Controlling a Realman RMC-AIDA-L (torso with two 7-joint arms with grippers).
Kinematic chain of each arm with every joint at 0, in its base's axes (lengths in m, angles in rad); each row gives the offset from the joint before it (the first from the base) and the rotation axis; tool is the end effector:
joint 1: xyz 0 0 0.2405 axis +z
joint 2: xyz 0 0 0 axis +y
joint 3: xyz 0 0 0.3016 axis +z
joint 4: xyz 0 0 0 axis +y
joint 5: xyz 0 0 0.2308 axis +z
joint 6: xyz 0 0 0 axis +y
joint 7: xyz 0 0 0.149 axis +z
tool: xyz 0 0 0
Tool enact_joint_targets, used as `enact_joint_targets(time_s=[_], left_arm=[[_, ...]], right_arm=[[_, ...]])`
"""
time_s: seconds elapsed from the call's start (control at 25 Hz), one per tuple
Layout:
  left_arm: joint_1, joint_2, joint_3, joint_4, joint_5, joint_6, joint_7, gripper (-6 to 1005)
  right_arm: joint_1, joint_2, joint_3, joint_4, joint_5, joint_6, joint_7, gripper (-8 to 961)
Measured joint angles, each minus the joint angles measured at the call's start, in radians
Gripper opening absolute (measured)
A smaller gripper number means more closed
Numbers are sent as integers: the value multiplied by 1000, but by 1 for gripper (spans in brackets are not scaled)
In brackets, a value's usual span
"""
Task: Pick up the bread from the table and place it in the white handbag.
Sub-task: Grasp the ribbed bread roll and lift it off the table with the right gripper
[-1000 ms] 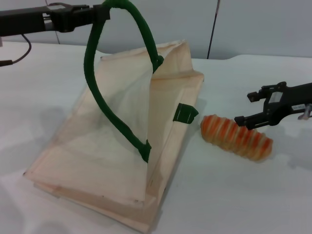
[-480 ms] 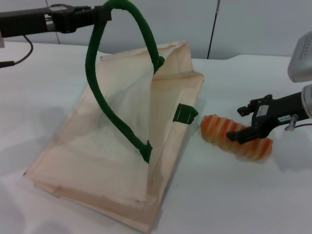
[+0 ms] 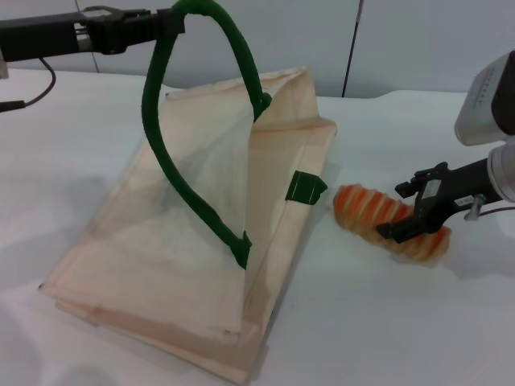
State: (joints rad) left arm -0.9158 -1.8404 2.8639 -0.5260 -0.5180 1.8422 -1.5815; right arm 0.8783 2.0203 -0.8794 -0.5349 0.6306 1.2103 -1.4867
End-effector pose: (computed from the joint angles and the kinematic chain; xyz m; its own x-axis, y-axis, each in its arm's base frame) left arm -0.2552 0.4499 0.1072 0.6039 0.3935 0.6931 0.5744 -0.8177 -0.0362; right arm 0.2689 0.4637 -0.0511 0.9305 -0.3476 0.1151 -0.3048 -0.9094 -0.2830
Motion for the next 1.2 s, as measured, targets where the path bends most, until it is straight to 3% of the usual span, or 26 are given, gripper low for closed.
enact_joint_targets(time_s=[1.0,1.2], left_arm=[[5,0,-2,0,-7,0,0,122],[3,0,-2,2,-9,0,0,122]], right_arm=[[3,3,-71,24,7,-70,-1,746],[3,2,-90,25,4,-68,-9,673]])
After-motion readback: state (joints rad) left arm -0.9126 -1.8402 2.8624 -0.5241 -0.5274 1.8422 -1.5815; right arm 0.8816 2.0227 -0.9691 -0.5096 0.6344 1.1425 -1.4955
